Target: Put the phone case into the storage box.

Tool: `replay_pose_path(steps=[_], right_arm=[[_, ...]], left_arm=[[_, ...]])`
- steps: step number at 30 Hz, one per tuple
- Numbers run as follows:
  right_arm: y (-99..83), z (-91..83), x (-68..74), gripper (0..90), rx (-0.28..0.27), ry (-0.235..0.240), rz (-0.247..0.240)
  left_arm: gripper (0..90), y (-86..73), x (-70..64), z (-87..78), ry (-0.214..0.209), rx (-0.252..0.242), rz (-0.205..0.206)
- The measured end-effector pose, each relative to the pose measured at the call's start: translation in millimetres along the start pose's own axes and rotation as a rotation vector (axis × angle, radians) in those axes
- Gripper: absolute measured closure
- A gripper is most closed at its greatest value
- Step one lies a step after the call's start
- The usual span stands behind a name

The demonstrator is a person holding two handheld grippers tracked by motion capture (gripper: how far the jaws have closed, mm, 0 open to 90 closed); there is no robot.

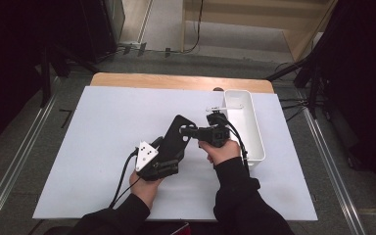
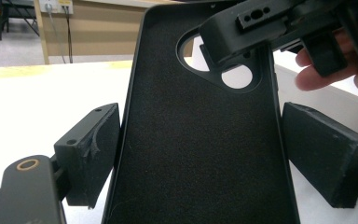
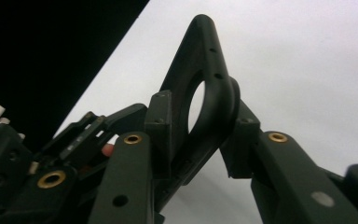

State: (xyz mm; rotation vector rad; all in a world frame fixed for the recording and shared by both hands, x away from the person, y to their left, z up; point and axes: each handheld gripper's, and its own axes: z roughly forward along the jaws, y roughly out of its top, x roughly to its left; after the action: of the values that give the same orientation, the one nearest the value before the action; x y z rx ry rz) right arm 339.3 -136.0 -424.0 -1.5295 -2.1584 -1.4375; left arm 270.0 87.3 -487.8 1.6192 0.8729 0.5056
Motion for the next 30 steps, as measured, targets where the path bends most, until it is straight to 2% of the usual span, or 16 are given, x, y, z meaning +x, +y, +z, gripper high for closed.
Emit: replay_pose_path(steps=[10, 14, 19, 24, 28, 30], right_arm=[[2.0, -5.4, 3.2, 72.9, -0.009, 0.035, 0.023], [2.3, -6.7, 3.6, 73.1, -0.018, 0.040, 0.026], [2.5, -8.6, 5.3, 74.1, -0.027, 0.050, 0.032], [2.9, -11.3, 9.5, 74.7, -0.029, 0.060, 0.022], [2.9, -11.7, 10.9, 74.8, -0.033, 0.062, 0.016], [3.0, -12.6, 11.1, 74.8, -0.030, 0.061, 0.012]], left_arm=[[13.8, -0.1, -0.8, 0.1, -0.016, -0.009, 0.004], [13.9, 1.8, -0.9, 0.0, -0.033, -0.007, -0.012], [13.6, 4.1, -0.8, 0.0, -0.031, -0.001, 0.003], [13.3, 8.1, -1.4, -1.3, -0.020, 0.000, 0.049], [12.9, 9.9, -0.4, -1.1, -0.026, 0.009, 0.053], [12.7, 10.7, 1.0, 0.0, -0.042, 0.013, 0.047]])
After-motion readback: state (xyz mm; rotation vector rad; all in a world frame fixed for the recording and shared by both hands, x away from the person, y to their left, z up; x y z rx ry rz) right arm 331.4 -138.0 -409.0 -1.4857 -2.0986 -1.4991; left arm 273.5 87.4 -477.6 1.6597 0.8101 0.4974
